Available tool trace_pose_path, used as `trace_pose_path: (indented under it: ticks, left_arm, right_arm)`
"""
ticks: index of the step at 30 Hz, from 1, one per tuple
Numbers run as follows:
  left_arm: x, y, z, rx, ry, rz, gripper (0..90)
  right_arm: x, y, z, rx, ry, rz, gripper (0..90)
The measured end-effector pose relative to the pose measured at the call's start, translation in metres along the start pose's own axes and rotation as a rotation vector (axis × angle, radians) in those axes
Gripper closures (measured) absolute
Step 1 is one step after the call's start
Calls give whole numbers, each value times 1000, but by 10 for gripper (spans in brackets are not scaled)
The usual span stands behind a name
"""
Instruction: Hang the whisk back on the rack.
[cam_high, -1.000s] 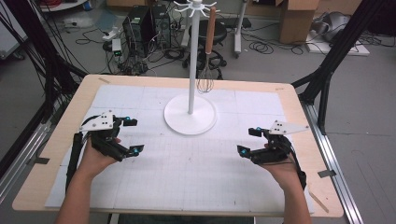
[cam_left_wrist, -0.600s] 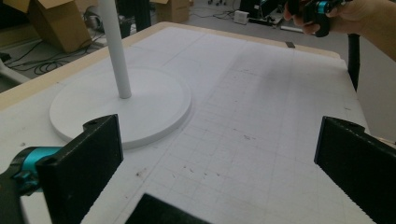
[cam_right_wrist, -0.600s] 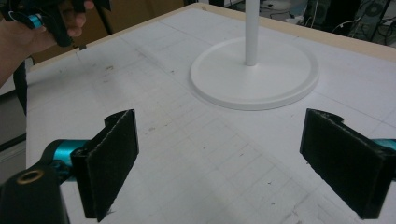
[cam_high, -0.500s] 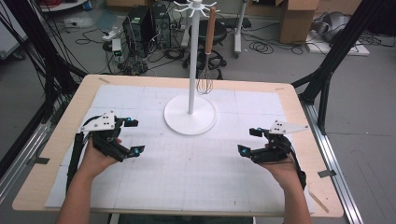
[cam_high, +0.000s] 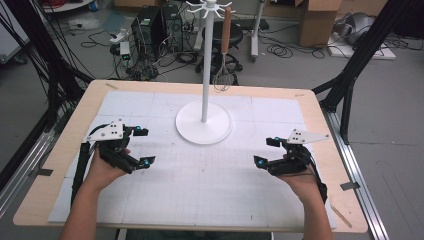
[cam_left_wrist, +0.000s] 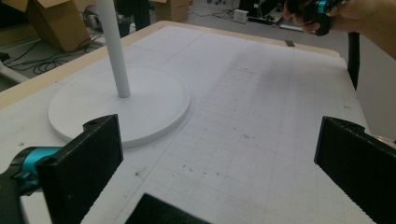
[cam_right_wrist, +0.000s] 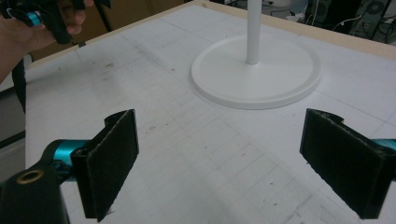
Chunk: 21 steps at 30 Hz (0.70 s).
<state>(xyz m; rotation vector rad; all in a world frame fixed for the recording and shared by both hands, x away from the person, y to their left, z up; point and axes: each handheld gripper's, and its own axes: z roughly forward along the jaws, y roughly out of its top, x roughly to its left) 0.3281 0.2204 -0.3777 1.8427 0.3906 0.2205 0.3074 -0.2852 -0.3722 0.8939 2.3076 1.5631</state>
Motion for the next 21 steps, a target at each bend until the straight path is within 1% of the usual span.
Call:
trace_pose_path:
  ticks: [10,14,18,21]
  left_arm:
    - [1,-1,1,3,3,-2,17]
    - [0,-1,2,6,2,-3,17]
    - [0,-1,2,7,2,-1,17]
    - [0,0,1,4,5,-4,17]
  right_arm:
    - [-1,-1,2,9,6,9,111]
    - [-1,-1,2,1,5,0,111]
    - [0,-1,2,5,7,7,111]
    - [1,0,4,9,10,0,111]
